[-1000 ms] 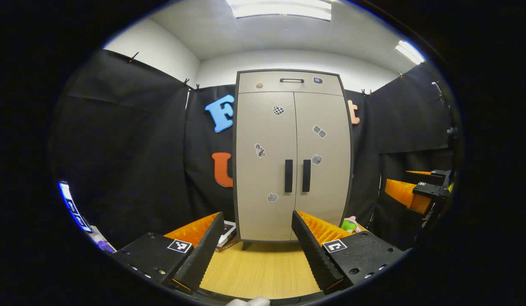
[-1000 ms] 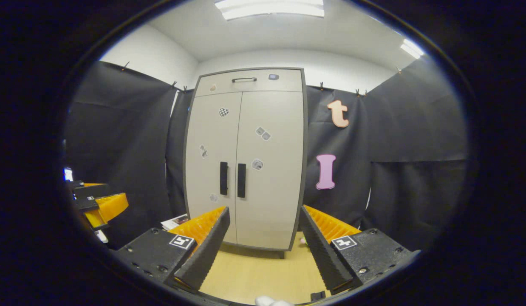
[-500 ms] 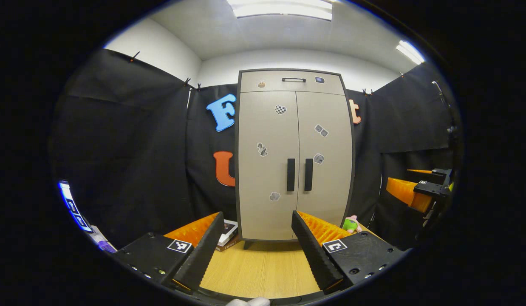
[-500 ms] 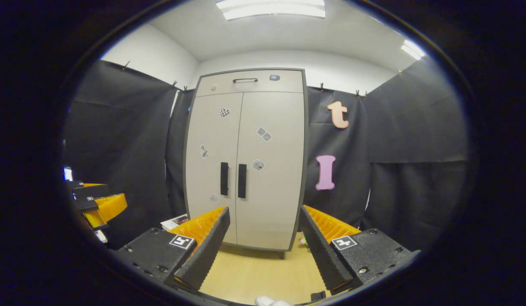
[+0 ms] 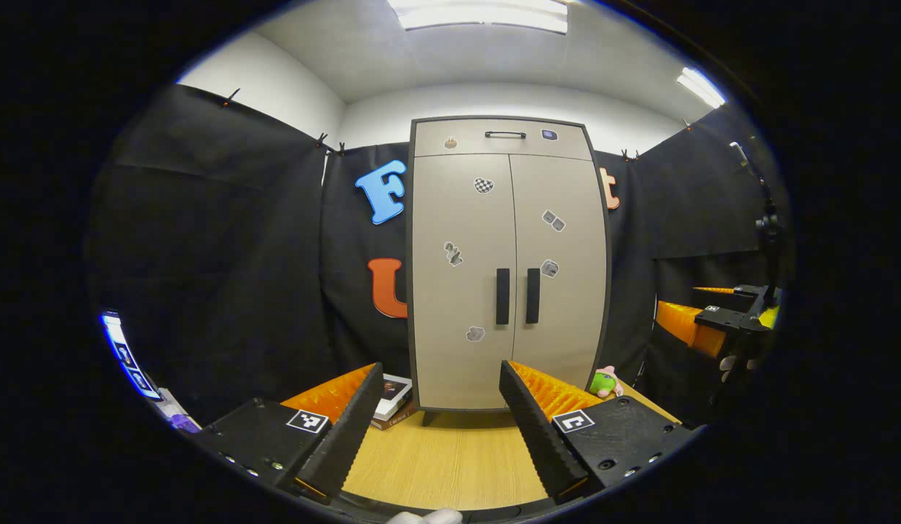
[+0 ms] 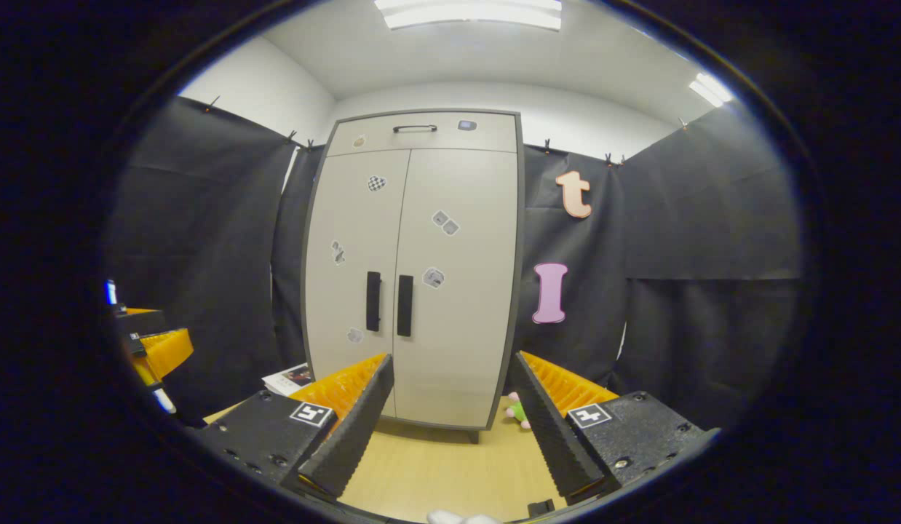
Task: Open the right door of the double-door shoe cabinet with the right hand, and open the left door with the left hand.
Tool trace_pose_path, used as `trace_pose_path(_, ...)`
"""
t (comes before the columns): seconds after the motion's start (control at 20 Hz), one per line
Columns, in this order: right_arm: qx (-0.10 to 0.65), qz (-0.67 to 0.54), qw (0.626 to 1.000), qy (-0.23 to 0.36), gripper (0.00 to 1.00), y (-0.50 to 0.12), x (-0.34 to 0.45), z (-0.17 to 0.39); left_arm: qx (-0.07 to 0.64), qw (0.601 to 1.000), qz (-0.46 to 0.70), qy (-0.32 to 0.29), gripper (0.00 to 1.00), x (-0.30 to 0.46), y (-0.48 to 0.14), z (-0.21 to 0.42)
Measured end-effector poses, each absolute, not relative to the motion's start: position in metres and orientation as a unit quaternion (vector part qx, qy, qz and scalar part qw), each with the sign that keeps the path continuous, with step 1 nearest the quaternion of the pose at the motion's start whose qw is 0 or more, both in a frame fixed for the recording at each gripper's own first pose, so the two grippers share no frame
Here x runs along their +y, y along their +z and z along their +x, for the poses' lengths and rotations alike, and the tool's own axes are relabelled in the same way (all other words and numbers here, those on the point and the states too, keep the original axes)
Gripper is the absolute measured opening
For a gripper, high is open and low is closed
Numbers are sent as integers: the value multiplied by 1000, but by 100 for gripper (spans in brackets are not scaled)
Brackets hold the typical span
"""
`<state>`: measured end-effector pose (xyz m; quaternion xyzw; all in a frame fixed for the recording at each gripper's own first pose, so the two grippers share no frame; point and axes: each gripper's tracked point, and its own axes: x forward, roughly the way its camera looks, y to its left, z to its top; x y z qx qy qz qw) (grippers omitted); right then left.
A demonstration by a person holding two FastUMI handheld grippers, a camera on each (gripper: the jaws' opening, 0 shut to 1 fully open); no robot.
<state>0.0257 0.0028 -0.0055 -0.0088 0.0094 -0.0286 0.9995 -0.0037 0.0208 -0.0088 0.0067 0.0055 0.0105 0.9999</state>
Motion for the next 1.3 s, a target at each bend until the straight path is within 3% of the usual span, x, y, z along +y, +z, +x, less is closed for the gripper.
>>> trace_pose_path(0.3, 9, 3, 999, -46, 100, -4, 14, 86, 14, 999, 18, 36, 96, 41, -15, -6)
trace_pose_path(0.75, 7, 19, 999, -38, 100, 5, 61, 229, 28, 995, 20, 97, 96, 74, -26, -3)
trace_pose_path(1.05, 31, 16, 998, -47, 93, -10, 78, 309, 35, 992, 14, 122, 96, 82, -29, 6)
trace_pose_path(1.3, 67, 28, 996, -51, 82, -27, 75, 351, 35, 990, 13, 136, 96, 83, -27, 11)
